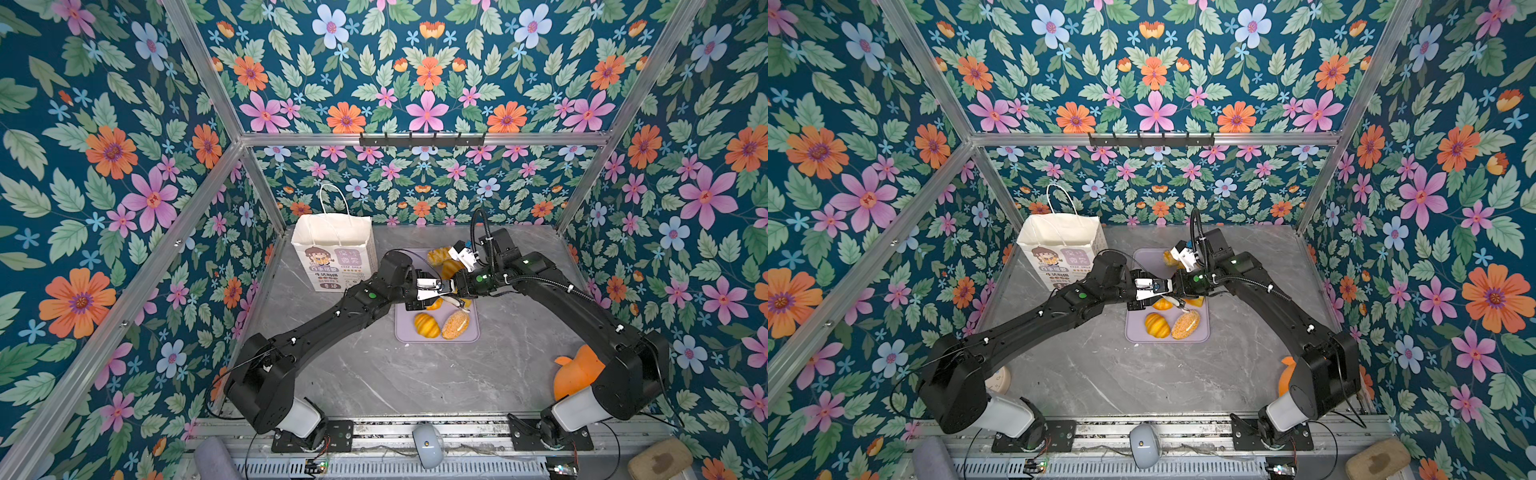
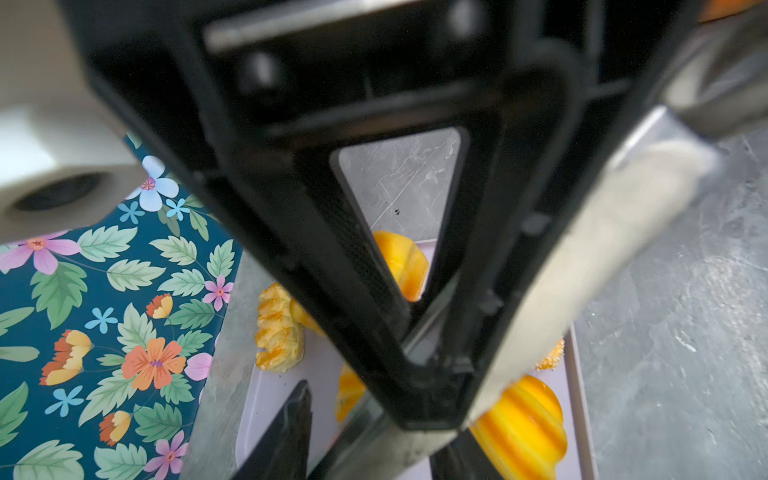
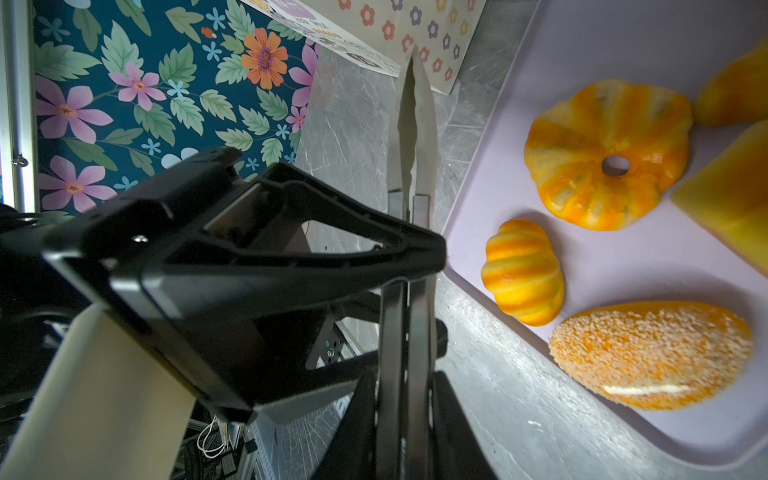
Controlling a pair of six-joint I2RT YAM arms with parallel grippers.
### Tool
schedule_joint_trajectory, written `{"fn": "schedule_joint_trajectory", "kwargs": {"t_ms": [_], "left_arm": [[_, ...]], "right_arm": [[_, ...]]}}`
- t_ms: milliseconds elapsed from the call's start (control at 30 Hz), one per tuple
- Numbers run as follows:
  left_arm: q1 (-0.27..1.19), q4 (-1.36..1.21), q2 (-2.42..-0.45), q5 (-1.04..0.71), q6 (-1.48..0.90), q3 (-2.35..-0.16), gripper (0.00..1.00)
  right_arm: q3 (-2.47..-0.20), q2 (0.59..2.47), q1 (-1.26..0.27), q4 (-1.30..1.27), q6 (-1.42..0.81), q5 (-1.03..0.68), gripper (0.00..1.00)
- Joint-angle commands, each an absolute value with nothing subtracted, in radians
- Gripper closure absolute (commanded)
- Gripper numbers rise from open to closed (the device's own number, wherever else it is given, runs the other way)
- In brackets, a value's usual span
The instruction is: Place the fake bread into the paper bag
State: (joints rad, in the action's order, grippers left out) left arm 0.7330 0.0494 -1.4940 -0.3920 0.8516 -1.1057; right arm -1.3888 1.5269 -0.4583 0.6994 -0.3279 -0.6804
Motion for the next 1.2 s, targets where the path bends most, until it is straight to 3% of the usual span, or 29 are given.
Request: {"fn": "schedule_joint_trajectory", "kwargs": {"t_ms": [0, 333, 567, 833, 1167], "left_arm": [[0.731, 0.067, -1.488, -0.357, 0.881, -1.097, 0.52], [0.731, 0.097, -1.487, -0.354, 0.896, -1.118, 0.75], [0.731, 0.080, -1.464, -0.377, 0.885, -1.108, 0.82], [0.732, 0.102, -1.442, -0.344, 0.894, -1.118, 0.84], [0.761, 0.211, -1.417, -0.339, 0.985, -1.152, 0.88]], "right_arm": [[-1.402, 1.515, -0.460, 0.733, -0.296, -0.695, 0.78], [-1.414, 1.506, -0.462, 0.781, -0.270, -0.694, 0.78], [-1.409, 1.498, -0.467, 0.787, -0.267, -0.712, 0.73], [-1.401, 1.490, -0.473, 0.844, -0.222, -0.730, 0.58], [-1.411, 1.501, -0.474, 0.907, -0.157, -0.779, 0.52]]}}
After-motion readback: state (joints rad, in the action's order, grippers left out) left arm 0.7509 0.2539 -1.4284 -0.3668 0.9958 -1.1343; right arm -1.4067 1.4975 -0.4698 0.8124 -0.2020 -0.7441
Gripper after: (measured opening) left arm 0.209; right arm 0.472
